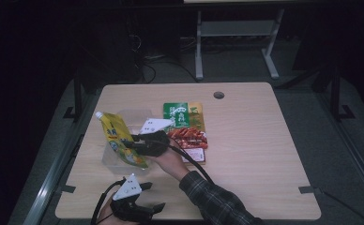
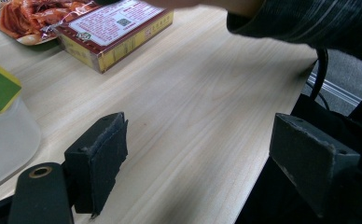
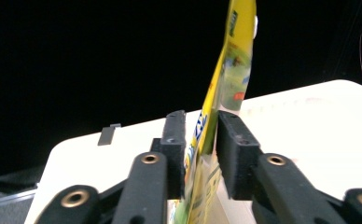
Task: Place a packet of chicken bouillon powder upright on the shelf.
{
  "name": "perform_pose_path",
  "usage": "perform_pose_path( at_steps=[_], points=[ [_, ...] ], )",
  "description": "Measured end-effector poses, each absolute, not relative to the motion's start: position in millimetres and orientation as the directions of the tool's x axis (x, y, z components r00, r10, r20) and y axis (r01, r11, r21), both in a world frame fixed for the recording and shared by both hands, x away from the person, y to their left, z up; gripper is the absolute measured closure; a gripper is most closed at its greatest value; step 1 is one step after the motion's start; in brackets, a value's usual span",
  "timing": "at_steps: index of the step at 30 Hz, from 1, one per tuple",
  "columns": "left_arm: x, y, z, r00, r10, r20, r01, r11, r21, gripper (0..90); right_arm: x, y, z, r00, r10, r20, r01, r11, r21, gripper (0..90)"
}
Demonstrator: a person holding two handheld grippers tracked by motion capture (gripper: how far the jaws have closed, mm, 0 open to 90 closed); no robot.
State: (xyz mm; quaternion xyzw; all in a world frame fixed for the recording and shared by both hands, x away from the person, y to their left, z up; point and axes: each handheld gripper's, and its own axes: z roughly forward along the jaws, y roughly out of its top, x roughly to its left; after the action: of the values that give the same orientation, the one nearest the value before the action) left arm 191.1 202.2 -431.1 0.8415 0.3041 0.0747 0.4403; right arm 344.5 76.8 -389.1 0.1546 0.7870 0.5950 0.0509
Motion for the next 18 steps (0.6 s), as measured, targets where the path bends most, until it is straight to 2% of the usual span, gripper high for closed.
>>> perform_pose_path(
  at_steps=[9,18],
  points=[
    [191.0,202.4,-431.0,0.805,0.576,-0.144,0.446,-0.427,0.786,18.5,367.2,96.9,-352.6,-0.956,0.280,0.092,0.186,0.329,0.926,55.5],
    [191.4,202.4,-430.8,0.808,0.572,-0.141,0.443,-0.432,0.785,18.4,393.0,124.0,-308.2,-0.951,0.295,0.088,0.223,0.462,0.858,58.1]
  ],
)
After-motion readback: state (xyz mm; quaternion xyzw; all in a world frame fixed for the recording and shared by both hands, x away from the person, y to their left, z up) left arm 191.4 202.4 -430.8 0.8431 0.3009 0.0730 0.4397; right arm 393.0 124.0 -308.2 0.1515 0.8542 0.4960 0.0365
